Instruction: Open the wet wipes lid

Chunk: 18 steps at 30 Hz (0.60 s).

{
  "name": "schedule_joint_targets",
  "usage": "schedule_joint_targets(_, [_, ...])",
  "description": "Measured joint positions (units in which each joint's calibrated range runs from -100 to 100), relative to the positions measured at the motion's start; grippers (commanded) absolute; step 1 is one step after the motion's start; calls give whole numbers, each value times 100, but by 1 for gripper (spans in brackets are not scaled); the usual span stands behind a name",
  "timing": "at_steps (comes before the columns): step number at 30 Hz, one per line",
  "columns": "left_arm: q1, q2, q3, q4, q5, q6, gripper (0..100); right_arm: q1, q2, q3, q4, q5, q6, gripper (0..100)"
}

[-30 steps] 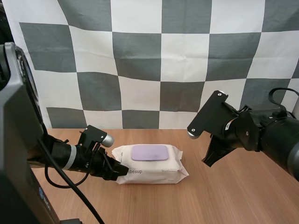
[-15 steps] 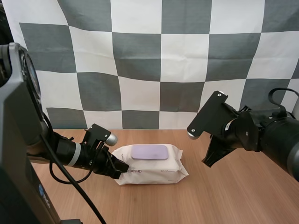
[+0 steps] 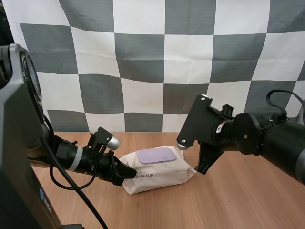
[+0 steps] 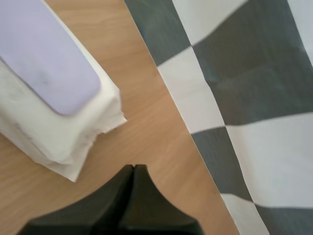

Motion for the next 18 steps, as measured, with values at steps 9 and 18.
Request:
schedule_joint_targets(9, [0, 0, 0, 106, 19, 0, 0, 745, 102, 0, 282, 772, -1053, 51])
schedule_joint_targets(18, [0, 0, 0, 173, 47, 0, 0, 763, 850, 0, 561, 631, -1080, 56])
